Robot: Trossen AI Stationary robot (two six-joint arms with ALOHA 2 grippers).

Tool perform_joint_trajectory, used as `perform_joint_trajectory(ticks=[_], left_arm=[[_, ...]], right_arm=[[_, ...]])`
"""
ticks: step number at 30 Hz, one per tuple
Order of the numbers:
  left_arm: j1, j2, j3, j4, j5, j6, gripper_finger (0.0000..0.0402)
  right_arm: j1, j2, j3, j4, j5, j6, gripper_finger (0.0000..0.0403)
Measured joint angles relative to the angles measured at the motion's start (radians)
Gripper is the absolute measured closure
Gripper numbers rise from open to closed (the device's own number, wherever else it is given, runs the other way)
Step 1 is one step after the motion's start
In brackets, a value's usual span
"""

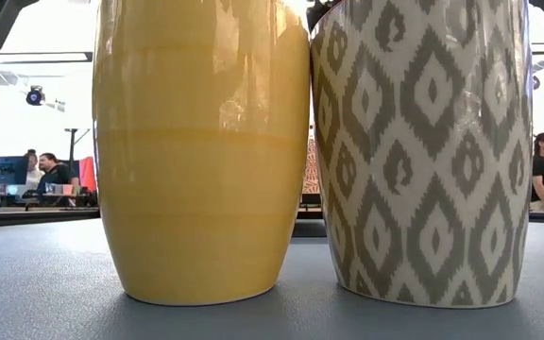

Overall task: Place coffee mugs
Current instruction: Put the red mug on the shelf

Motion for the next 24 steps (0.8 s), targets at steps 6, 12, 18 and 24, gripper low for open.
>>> perform_joint_trajectory(ticks=[6, 12, 18, 24], left_arm=[[0.0, 0.0, -0.001, 0.026, -0.001, -0.066, 0.0391], [0.012, 0.0, -0.001, 0.09, 0.001, -0.247, 0.0398], [0.015, 0.0, -0.001, 0.103, 0.001, -0.3, 0.0397], [0.017, 0.009, -0.001, 0.134, 0.005, -0.304, 0.0397]], right_arm=[[0.0, 0.0, 0.0, 0.0, 0.0, 0.006, 0.0328], [0.0, 0.0, 0.0, 0.0, 0.0, 0.015, 0.0328], [0.0, 0.0, 0.0, 0.0, 0.0, 0.027, 0.0328], [0.0, 0.0, 0.0, 0.003, 0.0, 0.028, 0.0328]])
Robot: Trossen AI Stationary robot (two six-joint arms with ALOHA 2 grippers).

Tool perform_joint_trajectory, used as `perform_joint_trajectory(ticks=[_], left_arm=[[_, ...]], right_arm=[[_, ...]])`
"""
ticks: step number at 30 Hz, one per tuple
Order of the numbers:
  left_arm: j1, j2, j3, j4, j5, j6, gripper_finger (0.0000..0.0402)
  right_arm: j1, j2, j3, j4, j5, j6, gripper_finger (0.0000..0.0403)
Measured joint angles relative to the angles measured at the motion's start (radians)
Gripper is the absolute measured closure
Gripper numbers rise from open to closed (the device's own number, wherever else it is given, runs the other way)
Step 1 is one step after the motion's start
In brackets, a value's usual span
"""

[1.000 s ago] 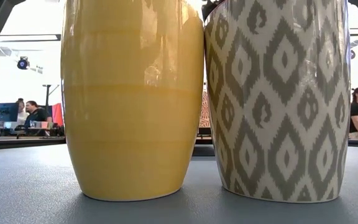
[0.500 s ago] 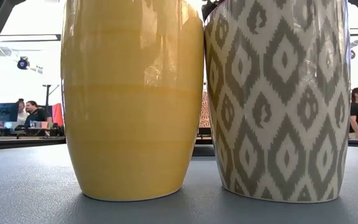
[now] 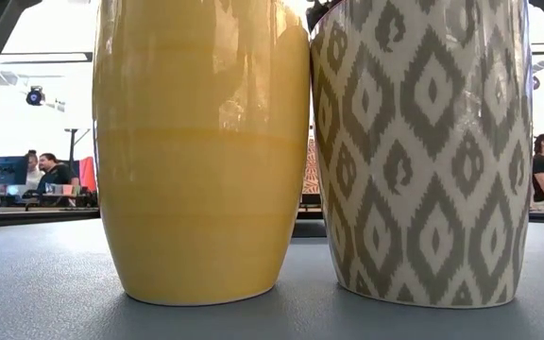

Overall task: Place coffee mugs
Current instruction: Put the red mug on the shelf, then put the red patterned mug on the shelf

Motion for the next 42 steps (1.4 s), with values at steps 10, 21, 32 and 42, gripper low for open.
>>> perform_joint_trajectory(ticks=[10, 21, 32, 42], left_arm=[[0.006, 0.027, 0.0, 0.09, -0.01, -0.008, 0.0389], [0.008, 0.026, 0.0, 0.104, -0.009, -0.006, 0.038], [0.008, -0.069, 0.0, 0.065, -0.009, 0.01, 0.0379], [0.008, -0.162, 0.0, -0.054, -0.008, -0.049, 0.0379]], right_arm=[[0.0, 0.0, -0.001, 0.001, 0.0, 0.002, 0.0328], [0.0, 0.0, -0.001, 0.001, 0.0, 0.007, 0.0328], [0.0, 0.0, -0.001, 0.008, 0.0, -0.002, 0.0328], [0.0, -0.085, -0.1, 0.069, 0.0, 0.014, 0.0328]])
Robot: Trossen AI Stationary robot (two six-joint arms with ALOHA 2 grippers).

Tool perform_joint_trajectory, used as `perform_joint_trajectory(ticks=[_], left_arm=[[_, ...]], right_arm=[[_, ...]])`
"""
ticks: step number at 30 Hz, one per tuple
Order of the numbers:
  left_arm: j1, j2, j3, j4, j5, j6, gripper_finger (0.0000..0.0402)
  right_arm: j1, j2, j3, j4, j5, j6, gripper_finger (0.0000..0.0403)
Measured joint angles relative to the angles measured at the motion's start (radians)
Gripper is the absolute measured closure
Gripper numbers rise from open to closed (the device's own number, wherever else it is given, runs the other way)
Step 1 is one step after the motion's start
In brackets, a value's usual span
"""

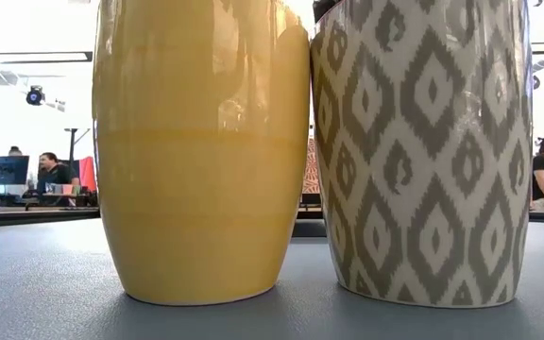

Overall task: Place coffee mugs
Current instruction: Put the red patterned mug on the shelf

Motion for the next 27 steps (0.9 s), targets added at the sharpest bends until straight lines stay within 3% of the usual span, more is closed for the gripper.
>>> perform_joint_trajectory(ticks=[11, 20, 27], left_arm=[[-0.027, -0.085, -0.073, 0.007, -0.001, -0.023, 0.0379], [-0.083, -0.322, -0.401, 0.285, -0.001, -0.127, 0.0379], [-0.164, -0.504, -0.633, 0.547, 0.0, -0.232, 0.0379]], right_arm=[[0.017, -0.288, -0.434, 0.226, -0.001, 0.113, 0.0328], [0.123, -0.559, -0.757, 0.495, -0.006, 0.312, 0.0328], [0.297, -0.626, -0.907, 0.611, -0.08, 0.476, 0.0328]])
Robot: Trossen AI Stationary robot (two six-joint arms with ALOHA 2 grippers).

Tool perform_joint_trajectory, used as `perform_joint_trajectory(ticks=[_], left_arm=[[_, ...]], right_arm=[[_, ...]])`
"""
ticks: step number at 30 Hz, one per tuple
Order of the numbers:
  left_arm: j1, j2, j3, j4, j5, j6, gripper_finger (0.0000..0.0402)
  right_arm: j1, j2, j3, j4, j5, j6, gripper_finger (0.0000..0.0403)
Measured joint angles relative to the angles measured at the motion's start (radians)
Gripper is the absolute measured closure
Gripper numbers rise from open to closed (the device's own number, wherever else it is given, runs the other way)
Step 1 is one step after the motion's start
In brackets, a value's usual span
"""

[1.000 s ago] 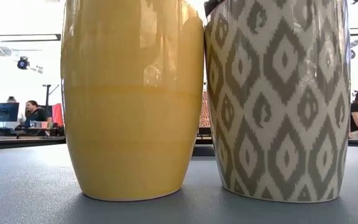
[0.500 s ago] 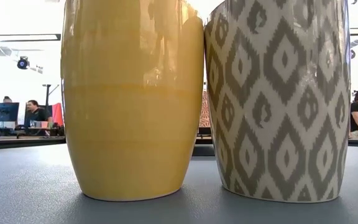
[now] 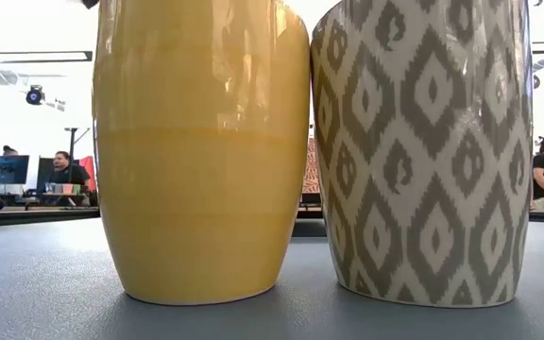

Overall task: Place coffee mugs
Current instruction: Put the red patterned mug on the shelf

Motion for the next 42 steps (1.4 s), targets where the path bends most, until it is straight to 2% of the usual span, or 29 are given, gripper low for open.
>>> perform_joint_trajectory(ticks=[10, 16, 31, 37, 42], left_arm=[[-0.134, -0.087, -0.028, -0.003, 0.001, -0.065, 0.0379], [-0.209, -0.088, -0.028, -0.003, -0.095, -0.064, 0.0379], [-0.218, -0.115, -0.028, -0.112, -0.109, -0.053, 0.0379], [-0.218, -0.117, -0.028, -0.113, -0.109, -0.025, 0.0379], [-0.218, -0.126, -0.028, -0.114, -0.109, -0.006, 0.0379]], right_arm=[[0.298, 0.014, -0.073, 0.004, 0.001, 0.373, 0.0328], [0.432, 0.064, -0.049, 0.01, 0.042, 0.599, 0.0328], [0.681, 0.237, 0.057, 0.01, 0.053, 1.164, 0.0328], [0.758, 0.294, 0.057, 0.013, -0.02, 1.383, 0.0328], [0.803, 0.327, 0.066, 0.008, -0.026, 1.494, 0.0328]])
